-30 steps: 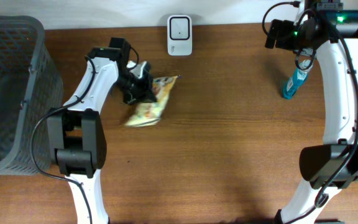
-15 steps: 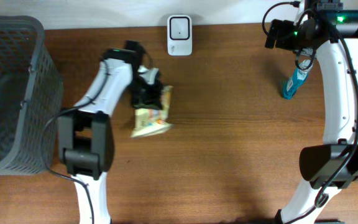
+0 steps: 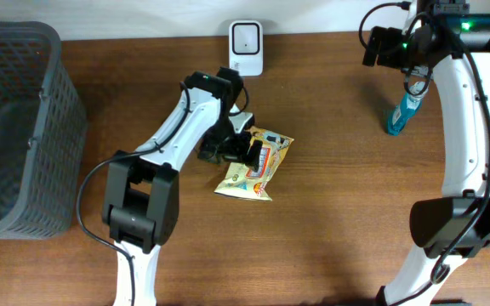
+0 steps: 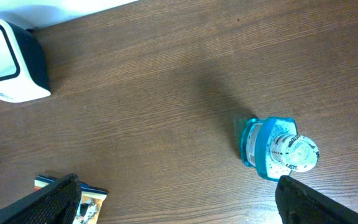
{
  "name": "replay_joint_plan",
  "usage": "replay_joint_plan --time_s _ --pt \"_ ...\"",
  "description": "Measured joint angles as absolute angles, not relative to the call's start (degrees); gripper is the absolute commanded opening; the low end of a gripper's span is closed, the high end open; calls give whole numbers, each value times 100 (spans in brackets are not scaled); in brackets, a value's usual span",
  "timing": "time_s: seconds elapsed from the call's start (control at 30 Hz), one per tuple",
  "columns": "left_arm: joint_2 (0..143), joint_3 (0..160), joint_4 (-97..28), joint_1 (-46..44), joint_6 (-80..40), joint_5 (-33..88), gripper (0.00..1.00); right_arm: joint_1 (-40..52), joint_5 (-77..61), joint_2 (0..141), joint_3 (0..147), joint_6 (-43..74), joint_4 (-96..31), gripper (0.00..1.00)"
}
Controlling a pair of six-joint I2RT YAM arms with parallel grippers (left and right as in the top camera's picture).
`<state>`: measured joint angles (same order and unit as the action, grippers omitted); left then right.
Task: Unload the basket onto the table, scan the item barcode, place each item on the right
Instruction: 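Move the yellow bag with the left gripper toward table center, then lower the yellow bag and release it from the left gripper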
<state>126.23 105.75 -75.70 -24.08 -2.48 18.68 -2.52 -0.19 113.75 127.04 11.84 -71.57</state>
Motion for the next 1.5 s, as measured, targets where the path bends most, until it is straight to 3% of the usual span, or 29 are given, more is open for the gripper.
replay_joint_plan --time_s 0.4,0.57,0.63,0.67,0.8,0.83,0.9,1.1,1.5 --pt "12626 10558 -7625 -3258 91 1643 99 -252 -19 11375 12704 1181 -7157 99" --pt "12623 10315 -7520 -3461 -169 565 100 -252 -19 11375 12704 1186 -7159 99" --pt "12623 9974 -7168 -3623 -285 327 95 -252 -19 11375 12704 1184 -7157 99" --pt "12626 9850 -7050 -3688 -316 248 90 -252 -19 11375 12704 1181 -7159 99" --pt "12623 9531 -6740 -3870 -449 49 38 -252 -16 11375 12704 1181 -7157 99" --pt "12623 9524 -6696 -3879 -440 -5 21 -252 -19 11375 12704 1181 -7157 99" --pt "12623 9524 -6637 -3879 -480 -30 0 -252 -19 11375 12704 1179 -7159 99" --pt "12532 9581 -6705 -3854 -480 198 0 -252 -19 11375 12704 1184 -7159 99" --pt "12700 10436 -7199 -2958 69 4425 0 -252 -16 11375 12704 1179 -7159 99"
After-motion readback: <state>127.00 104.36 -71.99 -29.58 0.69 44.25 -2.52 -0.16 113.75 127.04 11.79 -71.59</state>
